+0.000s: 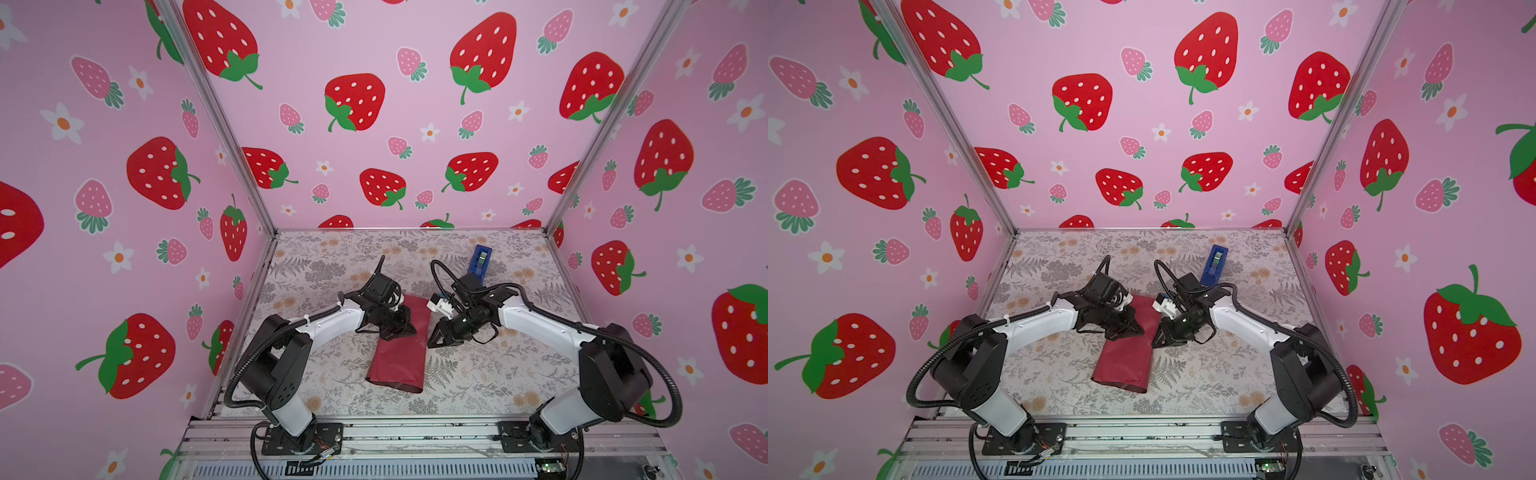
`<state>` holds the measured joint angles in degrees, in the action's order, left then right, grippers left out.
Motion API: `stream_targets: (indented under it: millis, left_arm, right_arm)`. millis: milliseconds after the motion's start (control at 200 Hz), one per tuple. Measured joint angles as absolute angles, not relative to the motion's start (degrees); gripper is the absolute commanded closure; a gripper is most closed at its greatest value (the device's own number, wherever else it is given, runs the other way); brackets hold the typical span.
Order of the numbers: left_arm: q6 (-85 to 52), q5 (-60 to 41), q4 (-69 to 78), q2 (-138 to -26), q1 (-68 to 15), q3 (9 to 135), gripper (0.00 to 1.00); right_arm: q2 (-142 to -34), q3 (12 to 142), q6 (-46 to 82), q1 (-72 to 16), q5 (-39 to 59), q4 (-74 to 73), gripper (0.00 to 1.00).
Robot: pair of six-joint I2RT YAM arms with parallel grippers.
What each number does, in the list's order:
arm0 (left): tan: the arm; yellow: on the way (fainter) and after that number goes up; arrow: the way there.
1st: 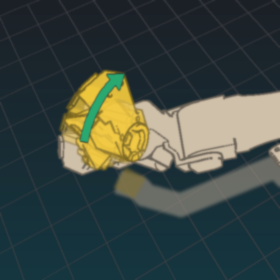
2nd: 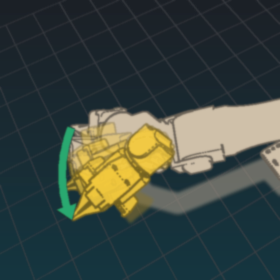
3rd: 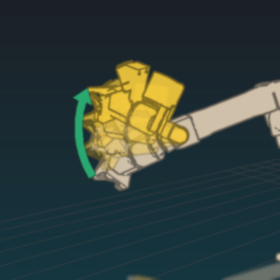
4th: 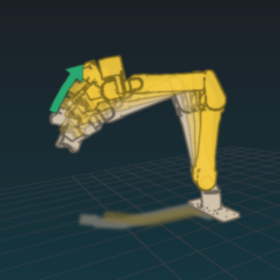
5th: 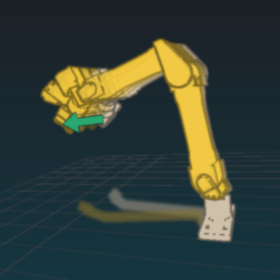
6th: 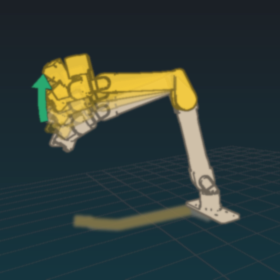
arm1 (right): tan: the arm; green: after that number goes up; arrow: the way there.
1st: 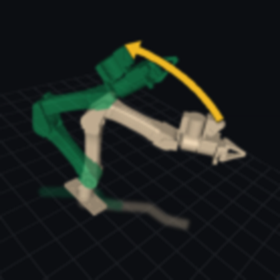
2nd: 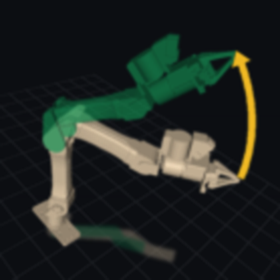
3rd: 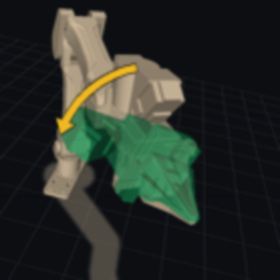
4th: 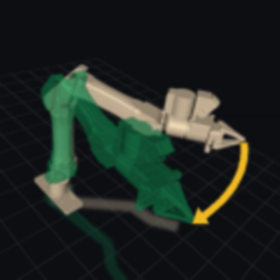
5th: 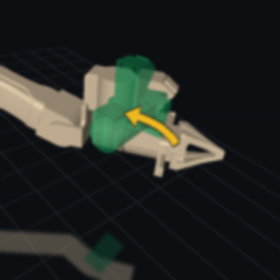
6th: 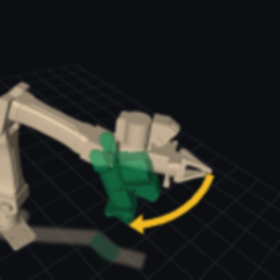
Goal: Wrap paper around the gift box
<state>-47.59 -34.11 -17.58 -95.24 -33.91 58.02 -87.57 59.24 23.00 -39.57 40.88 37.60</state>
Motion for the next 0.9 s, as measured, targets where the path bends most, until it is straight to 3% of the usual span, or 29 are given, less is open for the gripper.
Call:
stream_targets:
  millis: [145, 460, 900]
  left_arm:
    - [-47.59, -34.15, -17.32, -95.18, -33.89, 57.82, 1.0]
    - [-47.57, -34.28, -16.99, -95.07, -33.85, 57.6, 1.0]
    - [-46.72, -34.3, -17.1, -95.02, -33.74, 57.52, 1.0]
  right_arm:
    - [-85.71, 59.75, 24.05, -39.46, 36.32, 40.62, 0.76]
    - [-87.22, 61.49, 29.95, -40.42, 36.42, 34.24, 0.99]
    - [-97.86, 65.3, 33.23, -43.07, 38.35, 24.8, 1.0]
